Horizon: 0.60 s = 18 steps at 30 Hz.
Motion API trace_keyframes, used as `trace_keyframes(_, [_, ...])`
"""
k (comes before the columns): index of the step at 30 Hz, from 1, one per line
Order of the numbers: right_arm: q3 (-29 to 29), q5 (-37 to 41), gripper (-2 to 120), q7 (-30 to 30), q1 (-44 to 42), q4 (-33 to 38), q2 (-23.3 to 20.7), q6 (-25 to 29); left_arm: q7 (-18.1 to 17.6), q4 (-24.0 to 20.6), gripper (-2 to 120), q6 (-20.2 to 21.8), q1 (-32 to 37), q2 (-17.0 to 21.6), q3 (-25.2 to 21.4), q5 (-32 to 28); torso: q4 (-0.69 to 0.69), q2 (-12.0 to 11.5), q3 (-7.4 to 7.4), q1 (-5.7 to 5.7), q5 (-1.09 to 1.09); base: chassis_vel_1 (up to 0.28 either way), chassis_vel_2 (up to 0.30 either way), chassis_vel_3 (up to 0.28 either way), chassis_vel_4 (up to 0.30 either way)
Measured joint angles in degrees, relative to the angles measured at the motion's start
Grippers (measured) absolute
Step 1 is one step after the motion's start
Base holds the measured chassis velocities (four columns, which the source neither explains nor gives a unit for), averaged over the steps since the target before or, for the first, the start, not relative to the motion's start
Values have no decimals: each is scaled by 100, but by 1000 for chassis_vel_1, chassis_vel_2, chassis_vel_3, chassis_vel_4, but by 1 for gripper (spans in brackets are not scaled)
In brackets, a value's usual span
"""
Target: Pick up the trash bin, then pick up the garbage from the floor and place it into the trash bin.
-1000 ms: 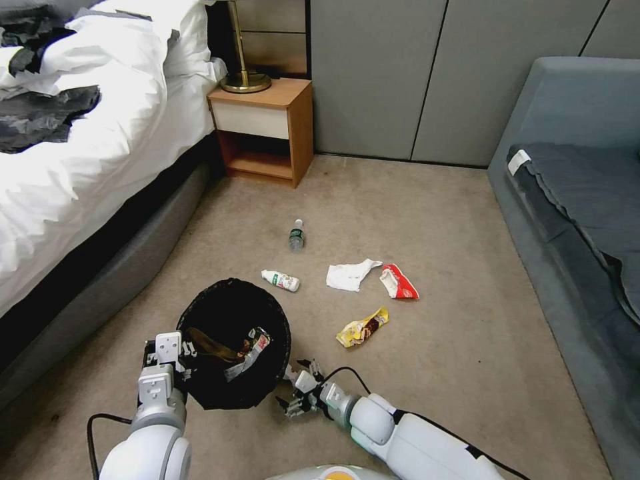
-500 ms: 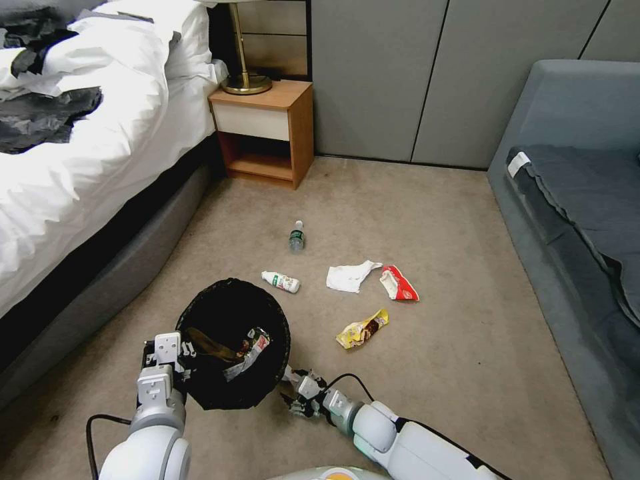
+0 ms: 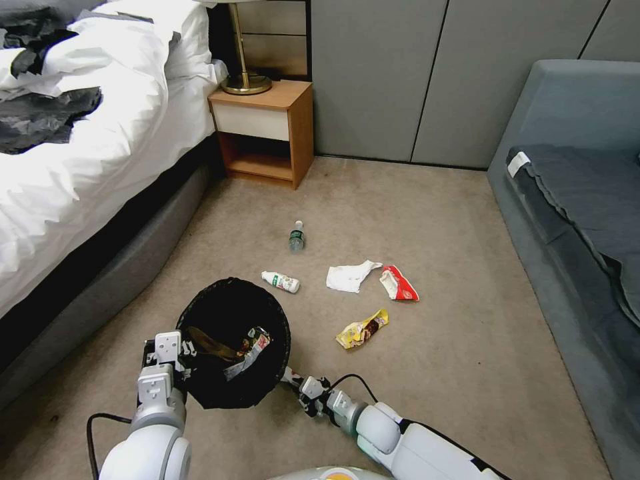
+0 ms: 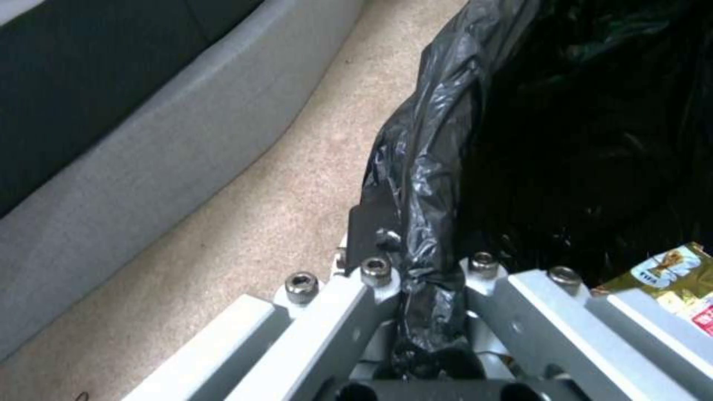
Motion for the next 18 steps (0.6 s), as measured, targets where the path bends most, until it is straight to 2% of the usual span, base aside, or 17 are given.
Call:
trace_keyframes(8, [49,-7,0,0,-44,0,-53,54,0,1,0,0,-9,9,1,-9,0,0,0,0,1,0,0,0,0])
trace_keyframes(11, [66,-16,0,0,-63,23,-91,64,-1,3,0,0,-13,12,5,-9,-4,-1,1,0,0,0,0,0,0])
trace_keyframes(16, [182,-18,0,18,-141,239,-213,101,0,14,0,1,-12,32,10,-15,-6,-2,2,0,4,0,0,0,0])
trace_keyframes(18, [249,15,0,59,-206,495,-329,104,0,24,0,1,-12,46,11,-20,-8,-2,3,0,12,0,0,0,0])
